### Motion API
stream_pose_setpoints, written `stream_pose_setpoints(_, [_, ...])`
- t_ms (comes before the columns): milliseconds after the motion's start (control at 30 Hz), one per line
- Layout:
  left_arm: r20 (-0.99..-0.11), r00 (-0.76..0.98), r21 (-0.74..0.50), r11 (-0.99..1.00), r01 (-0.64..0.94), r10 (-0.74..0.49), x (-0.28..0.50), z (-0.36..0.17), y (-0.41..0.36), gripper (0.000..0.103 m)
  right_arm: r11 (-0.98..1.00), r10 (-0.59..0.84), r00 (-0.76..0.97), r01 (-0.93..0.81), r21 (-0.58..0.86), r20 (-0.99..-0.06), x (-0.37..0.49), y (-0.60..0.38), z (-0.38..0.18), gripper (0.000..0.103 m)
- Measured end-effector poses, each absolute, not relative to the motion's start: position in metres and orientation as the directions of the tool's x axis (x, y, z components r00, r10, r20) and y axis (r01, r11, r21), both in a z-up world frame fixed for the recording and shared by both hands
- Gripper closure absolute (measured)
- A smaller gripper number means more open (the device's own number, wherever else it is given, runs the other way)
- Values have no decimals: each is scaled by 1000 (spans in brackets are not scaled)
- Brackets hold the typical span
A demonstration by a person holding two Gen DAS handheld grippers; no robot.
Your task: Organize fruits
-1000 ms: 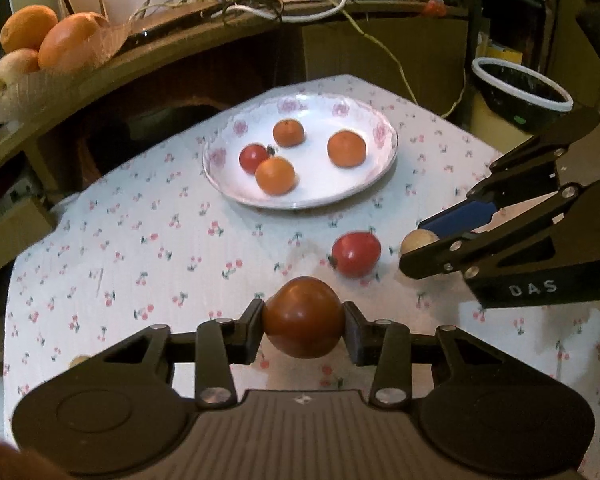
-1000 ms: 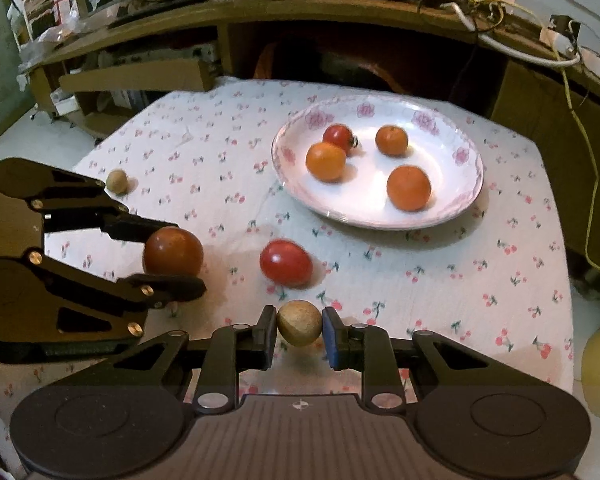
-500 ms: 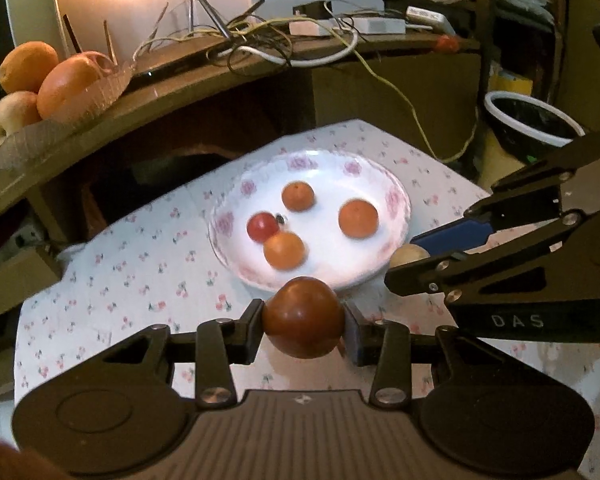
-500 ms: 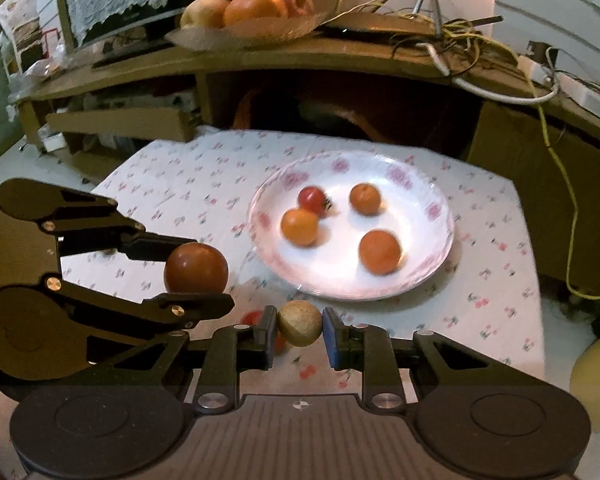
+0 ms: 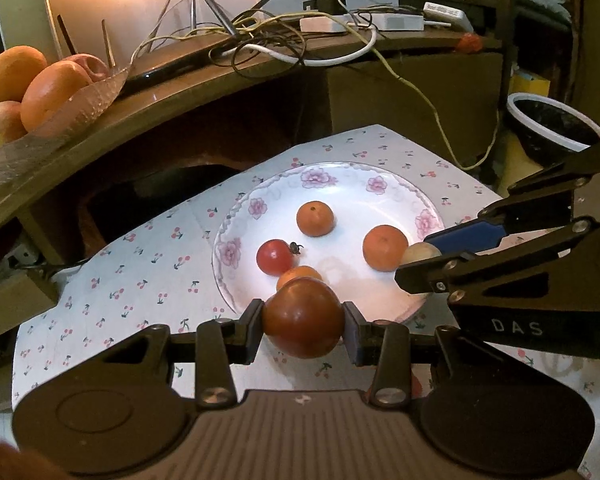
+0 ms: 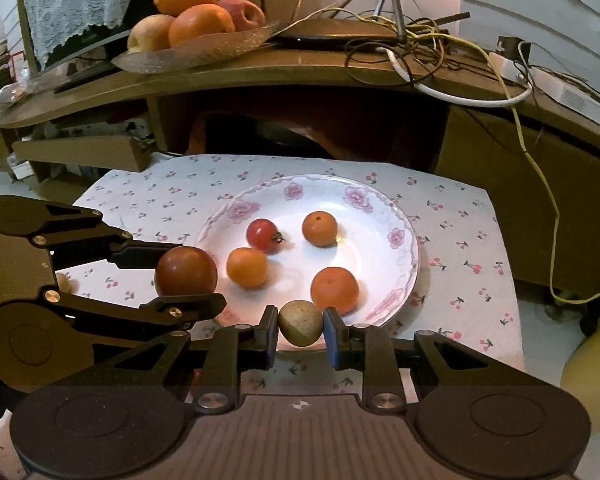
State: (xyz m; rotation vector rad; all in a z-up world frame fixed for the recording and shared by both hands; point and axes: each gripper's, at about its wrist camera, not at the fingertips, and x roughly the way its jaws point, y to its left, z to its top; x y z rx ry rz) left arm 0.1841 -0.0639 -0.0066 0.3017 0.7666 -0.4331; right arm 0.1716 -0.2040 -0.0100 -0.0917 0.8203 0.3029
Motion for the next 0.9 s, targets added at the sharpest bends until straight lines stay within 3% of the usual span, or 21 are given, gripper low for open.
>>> stream_pose_setpoints(467, [-717,648,130,864,487,-257,201,-19,-69,58,958,212,629,-285,32,-748,193,-208,-25,77])
stream_pose_setpoints(900, [-708,658,98,886,453,-258,219,-20,-65,59,955,202,680,-296,-11,-705,210,-203,-22,73])
